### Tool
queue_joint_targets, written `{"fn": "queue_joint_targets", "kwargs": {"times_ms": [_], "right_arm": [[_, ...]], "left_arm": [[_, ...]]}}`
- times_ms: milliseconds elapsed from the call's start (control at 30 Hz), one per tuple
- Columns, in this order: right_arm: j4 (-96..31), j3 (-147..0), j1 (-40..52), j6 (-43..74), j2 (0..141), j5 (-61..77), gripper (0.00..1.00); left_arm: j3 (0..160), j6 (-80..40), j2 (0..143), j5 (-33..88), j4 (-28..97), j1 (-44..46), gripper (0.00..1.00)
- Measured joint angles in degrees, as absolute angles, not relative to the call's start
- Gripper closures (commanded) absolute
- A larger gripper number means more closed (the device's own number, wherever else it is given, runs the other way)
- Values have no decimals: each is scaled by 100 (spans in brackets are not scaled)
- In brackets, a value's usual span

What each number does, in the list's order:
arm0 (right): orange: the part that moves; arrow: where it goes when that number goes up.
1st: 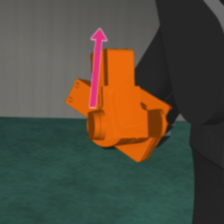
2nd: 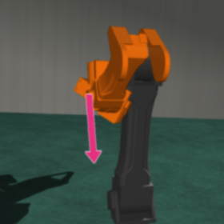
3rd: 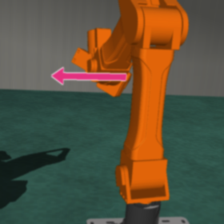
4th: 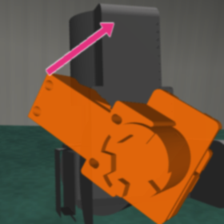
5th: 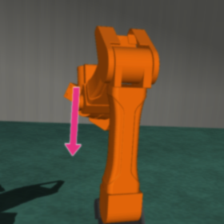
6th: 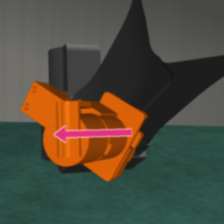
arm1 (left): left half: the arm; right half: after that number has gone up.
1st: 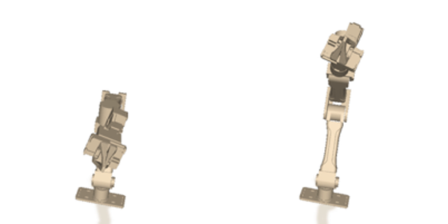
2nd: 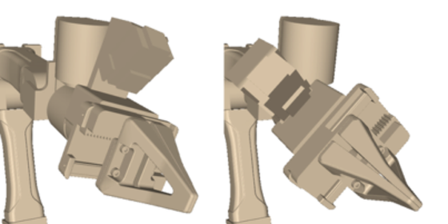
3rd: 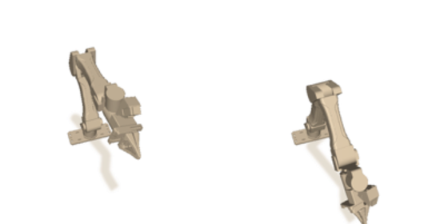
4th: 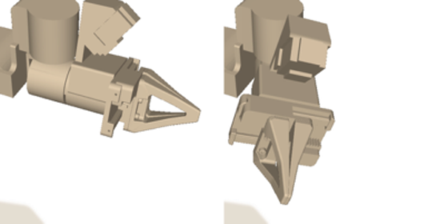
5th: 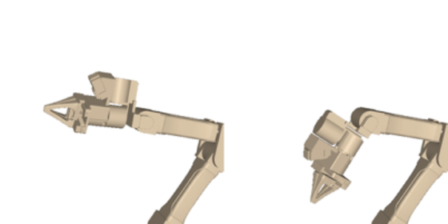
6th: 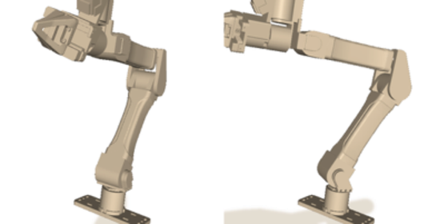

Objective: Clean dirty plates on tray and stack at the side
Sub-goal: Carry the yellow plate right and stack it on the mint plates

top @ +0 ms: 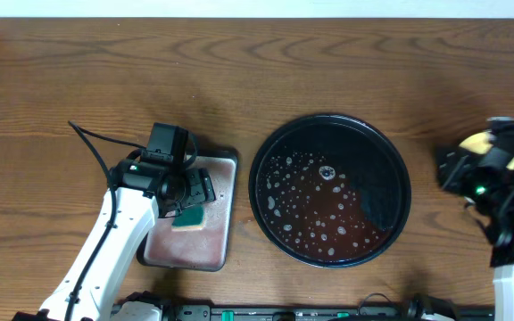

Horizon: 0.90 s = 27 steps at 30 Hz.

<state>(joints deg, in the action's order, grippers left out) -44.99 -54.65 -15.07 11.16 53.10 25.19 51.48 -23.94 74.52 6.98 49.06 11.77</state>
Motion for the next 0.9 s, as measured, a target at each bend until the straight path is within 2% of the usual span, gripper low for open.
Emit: {"fn": "queue_joint_targets", "kwargs": {"times_ms": [67, 100, 267, 300, 333, 367, 533, 900], "right_arm": [[-4672, -5465, -1017, 869, 5229, 2709, 80], [-4744, -5465, -720, 788, 5183, 2823, 80], [-4652, -5465, 530, 469, 4928, 2882, 52], [-4604, -5465, 746, 429, 4884, 2869, 39], [-4554, -5465, 928, 384, 4856, 2871, 10], [-4517, -5465, 1066, 353, 4842, 2867, 1], [-4394, -5465, 1472, 333, 4871, 2869, 1], [-4917, -5465, 1505, 338, 4906, 2860, 1]], "left_arm": [[5148, -2394, 7452, 698, 4908, 1177, 17], [5148, -2394, 7452, 696, 4908, 1177, 17], [5148, -2394, 7452, 698, 4908, 1177, 17], [5148, -2394, 7452, 698, 4908, 1177, 17], [5148, -2394, 7452, 698, 4908, 1177, 17], [5148, -2394, 7452, 698, 4908, 1177, 17], [5148, -2394, 7452, 698, 4908, 1177, 17], [5148, -2394, 7452, 698, 4906, 1177, 17]]}}
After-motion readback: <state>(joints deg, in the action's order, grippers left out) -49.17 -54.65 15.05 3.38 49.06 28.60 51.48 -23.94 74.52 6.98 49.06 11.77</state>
